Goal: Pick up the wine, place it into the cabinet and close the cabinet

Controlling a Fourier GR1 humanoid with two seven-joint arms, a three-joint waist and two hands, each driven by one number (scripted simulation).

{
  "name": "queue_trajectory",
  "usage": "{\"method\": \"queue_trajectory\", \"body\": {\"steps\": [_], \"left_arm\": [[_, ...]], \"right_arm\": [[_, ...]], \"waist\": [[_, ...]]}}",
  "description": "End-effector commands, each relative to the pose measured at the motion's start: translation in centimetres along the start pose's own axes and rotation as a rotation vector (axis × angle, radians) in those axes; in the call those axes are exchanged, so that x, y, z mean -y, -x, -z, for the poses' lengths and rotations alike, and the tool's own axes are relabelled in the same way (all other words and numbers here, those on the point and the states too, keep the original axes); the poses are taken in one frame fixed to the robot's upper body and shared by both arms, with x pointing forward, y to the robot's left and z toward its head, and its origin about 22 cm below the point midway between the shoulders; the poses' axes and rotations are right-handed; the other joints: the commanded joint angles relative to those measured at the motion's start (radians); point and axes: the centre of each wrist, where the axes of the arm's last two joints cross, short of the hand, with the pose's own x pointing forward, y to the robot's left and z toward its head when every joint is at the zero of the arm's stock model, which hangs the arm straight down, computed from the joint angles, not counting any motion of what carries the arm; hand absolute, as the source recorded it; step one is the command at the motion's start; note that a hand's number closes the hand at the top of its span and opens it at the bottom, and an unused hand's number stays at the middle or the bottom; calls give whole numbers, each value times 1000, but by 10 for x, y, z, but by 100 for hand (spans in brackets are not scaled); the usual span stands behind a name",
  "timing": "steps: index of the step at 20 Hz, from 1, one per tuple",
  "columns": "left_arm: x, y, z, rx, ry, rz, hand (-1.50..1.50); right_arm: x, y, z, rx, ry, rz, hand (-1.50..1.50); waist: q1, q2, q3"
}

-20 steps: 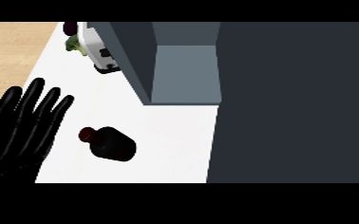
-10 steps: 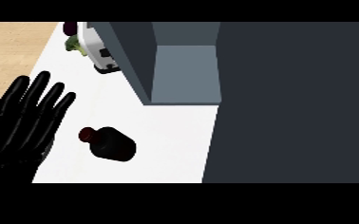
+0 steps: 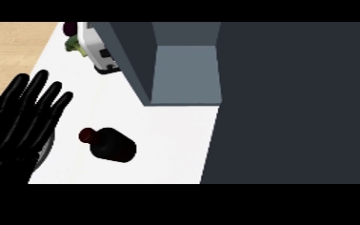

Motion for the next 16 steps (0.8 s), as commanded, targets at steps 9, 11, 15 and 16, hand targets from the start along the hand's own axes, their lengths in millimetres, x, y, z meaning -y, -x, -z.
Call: {"method": "queue_trajectory", "body": {"steps": [9,11,15,16], "left_arm": [[-6,-1,-3,35,-39,31,-150],[-17,19,-1,-1,-40,27,-150],[-9,46,4,-11,-32,17,-150],[-19,55,-6,-23,-33,10,-150]], "right_arm": [[2,-41,-24,71,70,-83,-150],[0,-43,-27,76,62,-85,-150],[-11,-31,-2,81,55,-74,-150],[-1,-39,-18,62,58,-90,-150]], "waist": [[-5,1,0],[-7,1,-1],[-1,3,-1],[-4,2,-1]]}}
